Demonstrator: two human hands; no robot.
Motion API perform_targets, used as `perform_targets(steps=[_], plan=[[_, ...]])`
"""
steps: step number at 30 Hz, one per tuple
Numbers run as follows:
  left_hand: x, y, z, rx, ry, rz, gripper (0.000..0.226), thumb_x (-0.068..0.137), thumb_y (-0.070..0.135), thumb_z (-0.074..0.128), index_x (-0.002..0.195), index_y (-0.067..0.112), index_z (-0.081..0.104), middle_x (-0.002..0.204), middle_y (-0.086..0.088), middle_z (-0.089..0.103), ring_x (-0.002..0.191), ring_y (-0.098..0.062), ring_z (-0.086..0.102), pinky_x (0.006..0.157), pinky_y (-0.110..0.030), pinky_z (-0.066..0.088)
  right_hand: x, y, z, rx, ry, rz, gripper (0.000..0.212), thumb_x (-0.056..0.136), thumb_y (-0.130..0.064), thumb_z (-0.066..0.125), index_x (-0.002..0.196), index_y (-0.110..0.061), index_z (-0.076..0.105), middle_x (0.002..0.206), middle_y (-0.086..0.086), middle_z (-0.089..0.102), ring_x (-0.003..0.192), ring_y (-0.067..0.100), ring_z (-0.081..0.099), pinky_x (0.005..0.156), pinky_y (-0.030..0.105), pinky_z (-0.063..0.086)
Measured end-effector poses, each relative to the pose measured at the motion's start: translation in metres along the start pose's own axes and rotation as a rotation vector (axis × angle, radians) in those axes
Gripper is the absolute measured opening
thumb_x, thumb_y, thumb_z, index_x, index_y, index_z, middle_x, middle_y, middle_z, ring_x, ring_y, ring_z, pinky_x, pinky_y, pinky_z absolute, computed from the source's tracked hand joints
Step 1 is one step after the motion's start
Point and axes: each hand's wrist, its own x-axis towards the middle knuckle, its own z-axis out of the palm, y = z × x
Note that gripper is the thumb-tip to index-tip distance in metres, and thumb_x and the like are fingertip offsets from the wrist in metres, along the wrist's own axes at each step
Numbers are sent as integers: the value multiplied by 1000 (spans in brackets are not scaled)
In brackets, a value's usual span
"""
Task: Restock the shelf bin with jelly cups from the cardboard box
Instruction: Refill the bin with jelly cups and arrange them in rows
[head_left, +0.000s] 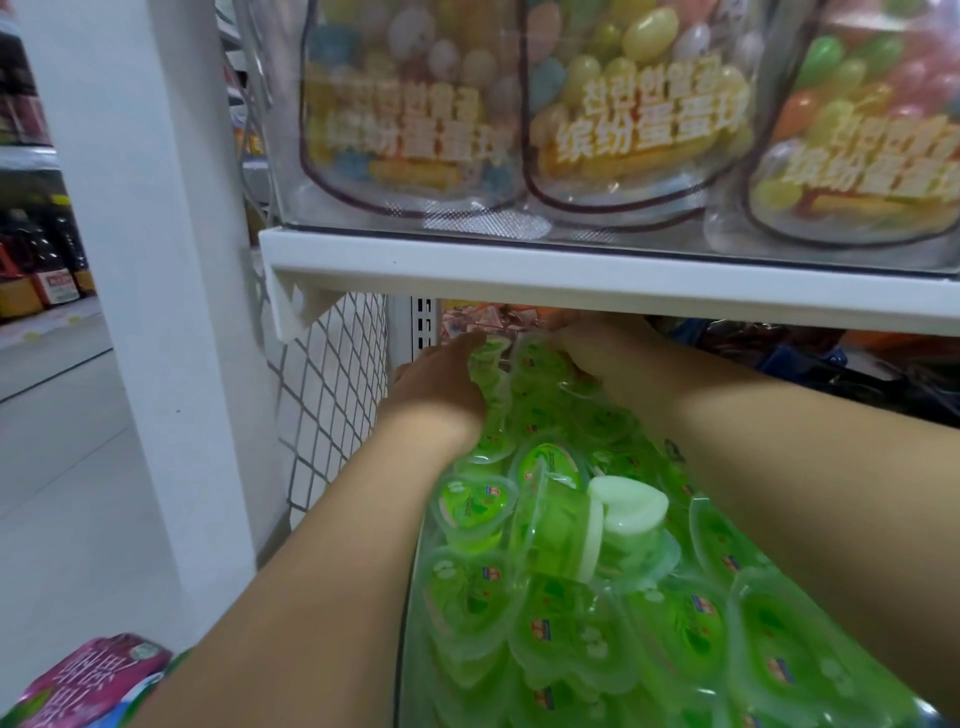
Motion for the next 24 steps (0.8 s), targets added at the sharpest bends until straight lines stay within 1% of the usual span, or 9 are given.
perform_targets(steps=[3, 8, 11, 12, 14, 16, 20, 22, 24], plan=[[0, -2, 1, -13, 5, 0, 70, 90, -1, 41, 144, 42, 28, 149, 3, 36, 123, -29, 48, 93, -46, 49, -10, 1, -5, -14, 96, -58, 19, 89, -10, 57, 74, -16, 46, 68, -3, 40, 76, 17, 43, 61, 26, 32], [0, -1, 2, -30, 3, 11, 70, 90, -1, 42, 144, 40, 28, 149, 2, 35, 119, -32, 50, 91, -48, 50, -39, -12, -19, -216, 60, -263, 26, 82, -32, 69, 94, -30, 46, 85, -12, 39, 90, 8, 37, 54, 10, 30], [0, -1, 2, -24, 4, 26, 64, 92, 4, 43, 145, 38, 29, 149, 1, 36, 125, -30, 45, 95, -46, 47, -38, -9, -13, -234, -24, -254, 44, 80, -33, 72, 115, -19, 50, 78, -13, 32, 78, 9, 34, 51, 7, 28], [0, -1, 2, -22, 3, 30, 62, 93, 6, 43, 145, 37, 29, 150, 1, 35, 127, -30, 43, 97, -46, 46, -38, -9, -11, -236, -34, -245, 41, 80, -32, 72, 112, -15, 53, 78, -12, 33, 78, 10, 34, 51, 8, 26], [0, -1, 0, -28, 0, 33, 60, 93, 7, 42, 145, 35, 29, 150, 1, 35, 126, -31, 45, 96, -44, 47, -40, -9, -10, -204, -30, -259, 16, 81, -29, 72, 88, -23, 59, 80, -9, 42, 83, 13, 39, 52, 16, 26], [0, 0, 0, -42, -3, 40, 60, 93, 6, 41, 145, 33, 31, 150, 0, 36, 121, -33, 49, 93, -42, 49, -41, -10, -9, -158, -27, -264, 7, 82, -24, 71, 87, -23, 65, 93, -3, 53, 92, 14, 48, 64, 19, 28], [-1, 1, 0, -57, -5, 42, 60, 92, 5, 41, 144, 33, 32, 149, -1, 37, 118, -36, 52, 92, -42, 50, -42, -13, -7, -141, 6, -259, 19, 82, -23, 71, 98, -13, 69, 96, -4, 54, 96, 13, 50, 70, 18, 30], [-2, 2, 0, -51, -14, 39, 60, 93, 6, 42, 145, 33, 31, 150, 0, 36, 118, -35, 52, 94, -44, 49, -43, -13, -9, -165, -1, -259, 8, 83, -24, 71, 86, -18, 67, 84, -8, 52, 85, 10, 47, 60, 13, 31], [-2, 3, -1, -40, -20, 38, 61, 92, 6, 43, 145, 34, 30, 151, 0, 34, 119, -34, 51, 95, -46, 48, -44, -12, -10, -208, 5, -277, 18, 84, -26, 70, 73, -23, 56, 74, -10, 45, 72, 7, 41, 54, 6, 31]])
